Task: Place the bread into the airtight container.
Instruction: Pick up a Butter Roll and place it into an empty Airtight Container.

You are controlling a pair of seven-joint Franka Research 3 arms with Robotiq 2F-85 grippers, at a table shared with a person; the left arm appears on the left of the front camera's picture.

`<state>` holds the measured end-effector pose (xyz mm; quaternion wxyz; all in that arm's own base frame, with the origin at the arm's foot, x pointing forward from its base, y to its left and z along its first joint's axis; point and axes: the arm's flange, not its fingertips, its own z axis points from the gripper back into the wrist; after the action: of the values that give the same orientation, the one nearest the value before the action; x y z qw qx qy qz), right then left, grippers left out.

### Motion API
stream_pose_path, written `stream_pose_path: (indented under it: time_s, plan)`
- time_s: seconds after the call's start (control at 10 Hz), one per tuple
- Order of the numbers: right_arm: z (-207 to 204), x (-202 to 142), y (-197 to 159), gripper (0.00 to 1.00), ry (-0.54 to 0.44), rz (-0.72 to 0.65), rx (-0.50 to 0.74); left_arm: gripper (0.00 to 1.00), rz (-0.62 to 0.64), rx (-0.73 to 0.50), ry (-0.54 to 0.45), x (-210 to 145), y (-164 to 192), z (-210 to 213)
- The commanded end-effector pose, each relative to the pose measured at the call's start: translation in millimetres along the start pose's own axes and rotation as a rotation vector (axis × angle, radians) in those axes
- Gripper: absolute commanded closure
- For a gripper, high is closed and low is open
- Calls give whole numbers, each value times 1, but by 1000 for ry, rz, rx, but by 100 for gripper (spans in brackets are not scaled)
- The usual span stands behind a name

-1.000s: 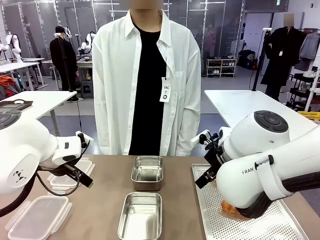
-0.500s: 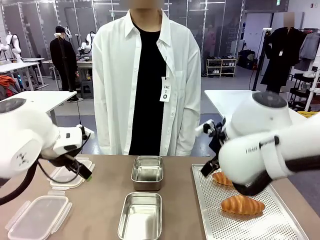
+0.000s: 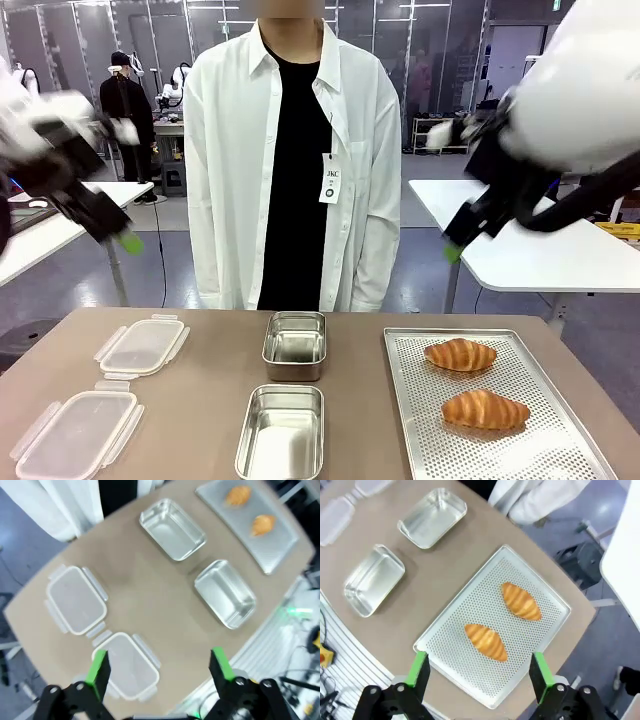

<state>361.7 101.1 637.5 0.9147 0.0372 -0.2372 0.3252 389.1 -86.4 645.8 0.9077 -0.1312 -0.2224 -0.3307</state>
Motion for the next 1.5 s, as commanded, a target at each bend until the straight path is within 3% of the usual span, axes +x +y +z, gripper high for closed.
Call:
stream_pose_path:
  time_s: [0.0, 0.3, 0.7, 1.0, 1.4]
  plan:
    - [55, -22, -19, 0, -63, 53, 61, 0, -20, -98, -55, -4, 18, 65]
    - [142, -85, -43, 0, -232, 38, 96, 0, -9, -123, -203, -47, 31, 154]
    - [185, -135, -56, 0, -311, 17, 22, 0, 1, -84, -311, -84, 35, 195]
    - [193, -133, -56, 0, -315, -6, 19, 0, 52, -70, -328, -91, 36, 198]
    - [194, -134, -57, 0, -312, -14, 11, 0, 28, -61, -303, -86, 38, 205]
